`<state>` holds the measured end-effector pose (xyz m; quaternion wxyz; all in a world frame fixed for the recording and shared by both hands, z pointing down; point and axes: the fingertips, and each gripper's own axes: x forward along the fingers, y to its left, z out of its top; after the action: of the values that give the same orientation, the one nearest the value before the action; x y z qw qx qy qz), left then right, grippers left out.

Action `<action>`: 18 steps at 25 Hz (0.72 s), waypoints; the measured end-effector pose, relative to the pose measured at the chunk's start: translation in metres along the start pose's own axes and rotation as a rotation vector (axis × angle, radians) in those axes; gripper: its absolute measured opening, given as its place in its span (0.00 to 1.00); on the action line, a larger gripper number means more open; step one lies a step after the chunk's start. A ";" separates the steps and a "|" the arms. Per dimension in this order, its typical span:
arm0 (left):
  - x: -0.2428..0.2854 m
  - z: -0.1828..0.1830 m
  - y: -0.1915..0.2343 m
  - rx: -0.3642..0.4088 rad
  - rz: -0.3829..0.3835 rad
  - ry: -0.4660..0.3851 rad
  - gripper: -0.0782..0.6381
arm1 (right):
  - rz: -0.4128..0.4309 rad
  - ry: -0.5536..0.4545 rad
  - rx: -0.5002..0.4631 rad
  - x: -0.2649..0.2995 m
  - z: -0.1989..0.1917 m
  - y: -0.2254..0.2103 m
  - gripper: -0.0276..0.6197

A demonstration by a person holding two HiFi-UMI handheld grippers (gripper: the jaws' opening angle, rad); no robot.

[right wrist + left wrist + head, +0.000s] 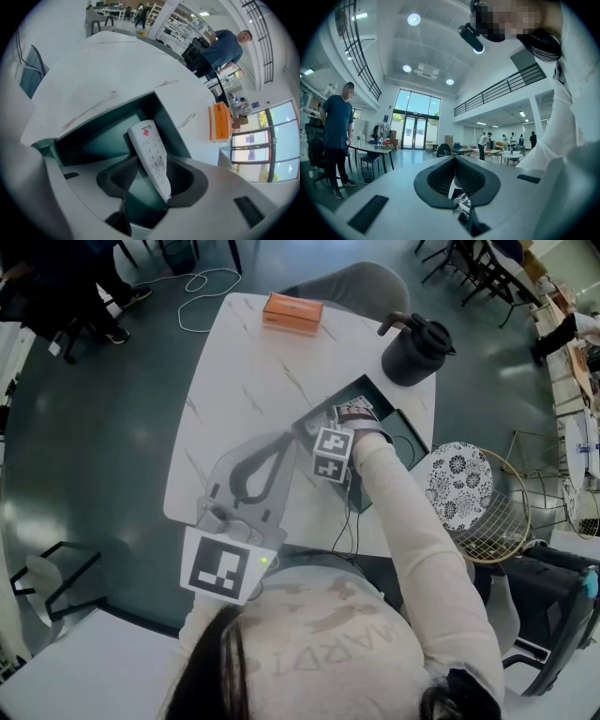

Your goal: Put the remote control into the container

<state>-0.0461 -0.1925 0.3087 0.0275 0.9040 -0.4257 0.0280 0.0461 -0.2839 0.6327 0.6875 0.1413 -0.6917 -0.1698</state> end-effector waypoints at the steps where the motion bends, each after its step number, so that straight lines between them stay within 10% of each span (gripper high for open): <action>1: 0.000 0.000 0.000 -0.002 0.001 0.000 0.13 | -0.010 -0.020 -0.022 -0.001 0.004 0.001 0.34; 8: 0.001 0.000 -0.002 0.000 0.005 0.011 0.13 | -0.041 0.011 -0.124 0.002 -0.001 -0.003 0.32; 18: 0.004 -0.001 -0.006 0.014 -0.002 0.014 0.13 | -0.100 -0.053 0.080 -0.007 -0.009 -0.011 0.28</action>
<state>-0.0390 -0.1913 0.3096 0.0242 0.9045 -0.4243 0.0371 0.0553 -0.2915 0.6212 0.6535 0.1987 -0.7079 -0.1799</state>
